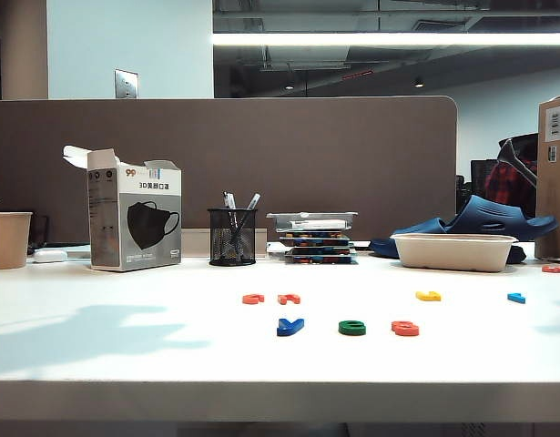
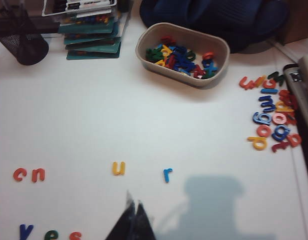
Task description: Select the appropriate letters from the row of letter magnets placed on the table to arrange into the word "yes".
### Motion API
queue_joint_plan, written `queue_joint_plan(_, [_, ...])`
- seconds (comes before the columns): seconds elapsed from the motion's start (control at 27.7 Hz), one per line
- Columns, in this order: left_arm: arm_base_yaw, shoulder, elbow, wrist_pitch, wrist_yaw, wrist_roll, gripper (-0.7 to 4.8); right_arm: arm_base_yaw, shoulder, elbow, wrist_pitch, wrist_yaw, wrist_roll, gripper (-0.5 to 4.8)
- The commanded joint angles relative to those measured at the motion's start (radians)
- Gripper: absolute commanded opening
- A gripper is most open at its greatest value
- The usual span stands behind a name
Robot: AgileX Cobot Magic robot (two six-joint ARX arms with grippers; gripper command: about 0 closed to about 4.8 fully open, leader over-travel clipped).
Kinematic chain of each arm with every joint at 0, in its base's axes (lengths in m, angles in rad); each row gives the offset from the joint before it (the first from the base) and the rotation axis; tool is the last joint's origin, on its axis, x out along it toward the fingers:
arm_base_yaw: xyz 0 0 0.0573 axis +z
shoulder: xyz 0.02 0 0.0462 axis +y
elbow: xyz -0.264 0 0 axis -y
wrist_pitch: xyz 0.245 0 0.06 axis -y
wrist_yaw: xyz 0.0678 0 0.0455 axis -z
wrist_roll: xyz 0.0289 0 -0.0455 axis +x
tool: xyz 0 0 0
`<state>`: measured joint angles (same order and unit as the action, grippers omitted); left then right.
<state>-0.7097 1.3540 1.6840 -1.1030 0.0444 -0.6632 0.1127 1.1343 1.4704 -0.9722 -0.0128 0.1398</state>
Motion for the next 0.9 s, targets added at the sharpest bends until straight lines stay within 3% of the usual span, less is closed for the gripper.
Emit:
queue_joint_plan(0.04, [0.000,-0.002,0.003,0.005,0.000,0.004,-0.05,-0.030,-0.034,0.003,-0.019,0.003,-0.018,-0.01])
queue_joint_plan(0.43, [0.000,-0.002,0.003,0.005,0.000,0.004,-0.05,-0.048,-0.186,-0.015,-0.030,0.022,-0.020,-0.01])
queue_joint_plan(0.9, [0.000,-0.002,0.003,0.005,0.000,0.004,-0.05,-0.047,-0.563,-0.427,0.129,0.036,-0.009,-0.01])
